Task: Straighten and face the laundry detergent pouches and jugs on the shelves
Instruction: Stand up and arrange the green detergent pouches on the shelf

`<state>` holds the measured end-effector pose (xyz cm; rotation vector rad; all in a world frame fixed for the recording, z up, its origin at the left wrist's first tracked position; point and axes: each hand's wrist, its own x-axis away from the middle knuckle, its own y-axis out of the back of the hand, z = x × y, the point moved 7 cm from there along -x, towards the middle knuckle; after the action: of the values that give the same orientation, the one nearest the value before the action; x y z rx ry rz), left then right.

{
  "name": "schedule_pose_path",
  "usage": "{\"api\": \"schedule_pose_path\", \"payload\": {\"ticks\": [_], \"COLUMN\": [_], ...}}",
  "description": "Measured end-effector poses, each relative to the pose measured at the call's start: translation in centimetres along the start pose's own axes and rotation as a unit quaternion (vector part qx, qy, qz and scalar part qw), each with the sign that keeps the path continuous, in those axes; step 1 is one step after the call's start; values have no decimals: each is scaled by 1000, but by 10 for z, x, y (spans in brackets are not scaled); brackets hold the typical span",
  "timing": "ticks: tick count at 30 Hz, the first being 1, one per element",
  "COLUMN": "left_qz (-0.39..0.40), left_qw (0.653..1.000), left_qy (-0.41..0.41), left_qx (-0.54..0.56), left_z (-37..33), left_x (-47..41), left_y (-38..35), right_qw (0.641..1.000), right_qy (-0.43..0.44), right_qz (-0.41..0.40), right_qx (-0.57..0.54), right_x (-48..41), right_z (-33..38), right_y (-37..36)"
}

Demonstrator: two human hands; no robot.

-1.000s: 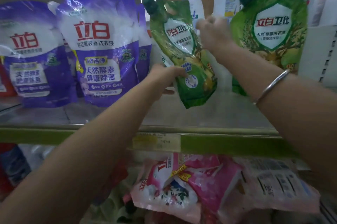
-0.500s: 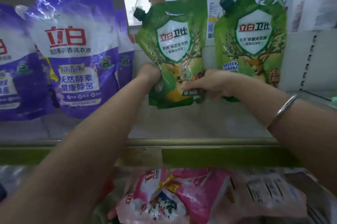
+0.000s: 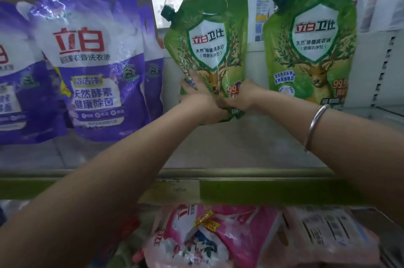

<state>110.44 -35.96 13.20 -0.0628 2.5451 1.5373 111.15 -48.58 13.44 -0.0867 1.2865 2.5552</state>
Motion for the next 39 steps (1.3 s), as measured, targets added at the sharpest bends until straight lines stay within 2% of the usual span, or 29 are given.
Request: {"api": "schedule_pose_path", "payload": {"ticks": [9,12,14,18,21,23,25,28,30,34,39], "left_qz": [3,-8,-47,-108,-68,-19,23,145,215,213,223], "left_qw": [999,998,995,972,964,960,959,962,950,950,937], "left_qy": [31,43,56,-26,-124,-204,-251,-219,-185,-174,-113], "left_qx": [-40,-33,-70,-205,-226,-191,-130,72,134,144,244], "left_z": [6,3,-2,-48,-93,-121,-146,-182,-212,-259,-291], "left_x": [-11,-2,4,26,59,79,99,137,162,188,192], "left_y": [0,3,11,17,-1,-19,-34,-63,-87,-112,-132], "right_qw": [1000,998,990,968,956,955,953,952,948,927,917], "right_qy": [-9,32,57,88,46,18,6,-64,-112,-167,-175], "right_qz": [-9,9,20,2,10,14,-2,-50,-63,-77,-69], "right_qx": [-25,54,124,233,291,296,302,294,290,326,353], "right_x": [-2,14,32,63,88,97,107,126,140,168,177], "right_z": [2,9,19,27,8,-16,-44,-92,-127,-193,-238], "right_y": [-6,0,4,28,58,85,120,175,208,261,273]}}
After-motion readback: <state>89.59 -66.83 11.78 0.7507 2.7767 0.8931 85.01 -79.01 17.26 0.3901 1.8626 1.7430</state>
